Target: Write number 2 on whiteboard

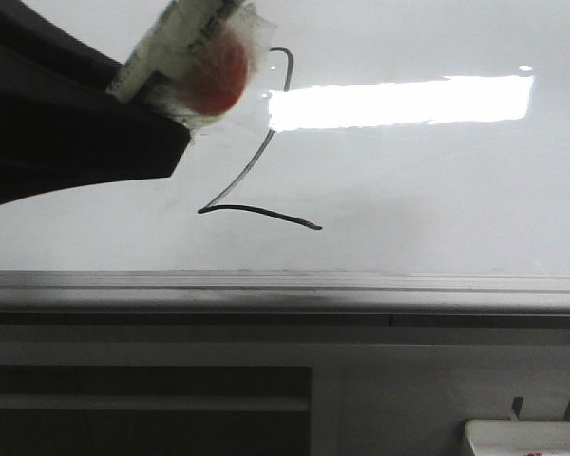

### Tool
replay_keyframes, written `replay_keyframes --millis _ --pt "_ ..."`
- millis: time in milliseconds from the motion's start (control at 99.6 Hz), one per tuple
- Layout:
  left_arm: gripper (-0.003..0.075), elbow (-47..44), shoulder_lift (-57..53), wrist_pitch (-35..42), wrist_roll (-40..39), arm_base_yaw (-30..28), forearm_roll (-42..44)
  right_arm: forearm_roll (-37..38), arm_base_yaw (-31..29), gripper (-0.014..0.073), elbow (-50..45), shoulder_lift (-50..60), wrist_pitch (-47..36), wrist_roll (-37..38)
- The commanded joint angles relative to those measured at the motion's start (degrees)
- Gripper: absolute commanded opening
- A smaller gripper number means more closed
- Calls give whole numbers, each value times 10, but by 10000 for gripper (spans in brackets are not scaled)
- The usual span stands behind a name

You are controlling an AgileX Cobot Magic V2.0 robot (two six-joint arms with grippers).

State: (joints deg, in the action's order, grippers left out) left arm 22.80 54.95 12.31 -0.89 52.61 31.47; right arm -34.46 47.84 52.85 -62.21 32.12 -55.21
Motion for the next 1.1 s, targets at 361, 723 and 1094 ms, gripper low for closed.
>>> replay_keyframes --millis 361,723,1094 --pt "-20 22 -5 31 -6 3 -37 -29 1 409 18 7 -83 0" --pt "-20 22 0 30 -6 -71 -439 -29 -16 449 18 66 -278 0" --pt "-20 23 70 21 -8 -132 -588 -37 -16 438 16 74 -251 0"
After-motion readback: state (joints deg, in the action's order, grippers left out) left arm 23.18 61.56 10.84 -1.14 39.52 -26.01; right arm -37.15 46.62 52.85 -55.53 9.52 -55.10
